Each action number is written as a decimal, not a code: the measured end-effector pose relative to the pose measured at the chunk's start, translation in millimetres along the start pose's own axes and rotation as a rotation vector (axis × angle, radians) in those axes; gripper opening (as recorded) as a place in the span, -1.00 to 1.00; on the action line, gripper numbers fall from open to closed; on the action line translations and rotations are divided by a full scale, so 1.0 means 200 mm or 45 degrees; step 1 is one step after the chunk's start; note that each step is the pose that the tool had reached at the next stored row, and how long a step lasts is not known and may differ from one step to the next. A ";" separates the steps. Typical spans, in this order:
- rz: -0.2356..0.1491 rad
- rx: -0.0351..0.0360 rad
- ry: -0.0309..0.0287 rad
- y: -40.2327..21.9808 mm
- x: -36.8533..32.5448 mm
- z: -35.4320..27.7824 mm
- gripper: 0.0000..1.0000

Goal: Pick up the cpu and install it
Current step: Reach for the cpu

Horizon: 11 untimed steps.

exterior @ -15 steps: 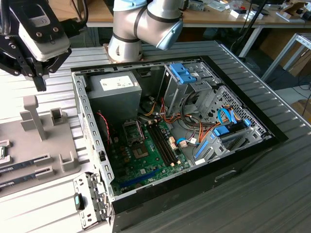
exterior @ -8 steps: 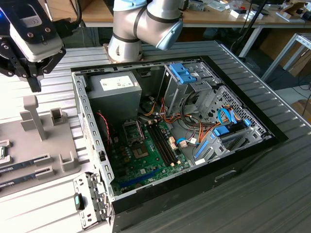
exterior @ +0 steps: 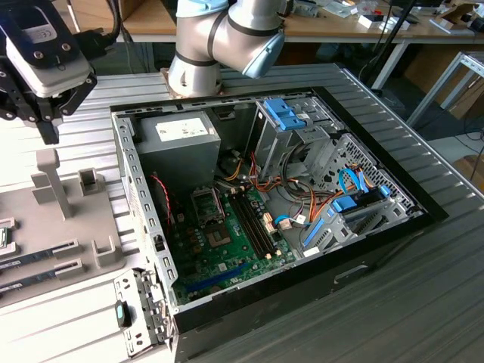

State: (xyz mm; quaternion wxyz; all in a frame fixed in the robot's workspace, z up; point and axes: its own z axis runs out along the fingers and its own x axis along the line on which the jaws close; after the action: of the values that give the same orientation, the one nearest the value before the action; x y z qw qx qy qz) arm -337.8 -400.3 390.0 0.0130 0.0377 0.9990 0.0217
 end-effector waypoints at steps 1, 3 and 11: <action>0.000 0.0000 0.0000 0.000 0.002 0.000 -0.79; 0.000 0.0000 0.0000 0.000 0.005 0.000 -0.79; 0.000 -0.0002 -0.0002 -0.002 0.023 0.000 -0.79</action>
State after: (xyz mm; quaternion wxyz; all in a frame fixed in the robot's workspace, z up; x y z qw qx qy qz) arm -342.3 -400.3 389.8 0.0131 0.0377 0.9990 0.0218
